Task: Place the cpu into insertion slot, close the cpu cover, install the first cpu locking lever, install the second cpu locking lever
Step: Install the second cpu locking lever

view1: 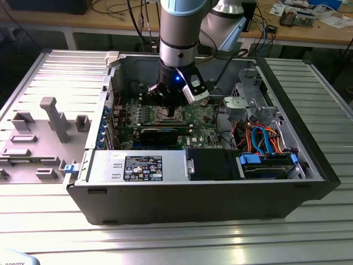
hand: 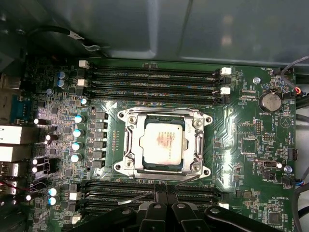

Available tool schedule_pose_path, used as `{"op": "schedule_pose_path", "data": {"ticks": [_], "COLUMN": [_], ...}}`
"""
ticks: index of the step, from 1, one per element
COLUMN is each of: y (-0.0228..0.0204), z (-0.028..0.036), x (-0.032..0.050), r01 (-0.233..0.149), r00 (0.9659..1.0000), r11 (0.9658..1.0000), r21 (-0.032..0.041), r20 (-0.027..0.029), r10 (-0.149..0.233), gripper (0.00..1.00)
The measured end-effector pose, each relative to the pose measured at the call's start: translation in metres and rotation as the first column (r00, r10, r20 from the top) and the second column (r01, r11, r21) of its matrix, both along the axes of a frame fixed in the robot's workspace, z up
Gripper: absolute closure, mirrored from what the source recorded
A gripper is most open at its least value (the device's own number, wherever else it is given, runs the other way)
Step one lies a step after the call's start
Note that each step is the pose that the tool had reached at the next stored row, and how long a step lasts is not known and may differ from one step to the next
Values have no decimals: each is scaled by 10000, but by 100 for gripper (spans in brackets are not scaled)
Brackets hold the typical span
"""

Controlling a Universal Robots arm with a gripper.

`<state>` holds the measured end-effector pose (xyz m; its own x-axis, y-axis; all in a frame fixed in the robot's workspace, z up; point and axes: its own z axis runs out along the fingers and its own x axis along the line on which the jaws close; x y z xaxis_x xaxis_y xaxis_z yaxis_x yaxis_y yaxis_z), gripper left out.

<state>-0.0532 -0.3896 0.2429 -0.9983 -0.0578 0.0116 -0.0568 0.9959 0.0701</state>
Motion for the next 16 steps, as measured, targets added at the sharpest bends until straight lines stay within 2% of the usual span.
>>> {"op": "schedule_pose_path", "data": {"ticks": [2,3,8,9,13,16], "y": [-1,-2,-30,-43,-51,-84], "z": [0,-1,-4,-6,-11,-14], "x": [0,1,0,0,-47,-81], "r01": [0,-3,-75,-92,-101,-114], "r00": [10000,10000,9999,9998,9997,9997], "r11": [10000,10000,9999,9998,9995,9993], "r21": [1,14,116,188,298,351], "r20": [-13,-37,-135,-171,-214,-228], "r10": [0,4,77,95,108,122], "gripper": [89,89,89,89,89,89]}}
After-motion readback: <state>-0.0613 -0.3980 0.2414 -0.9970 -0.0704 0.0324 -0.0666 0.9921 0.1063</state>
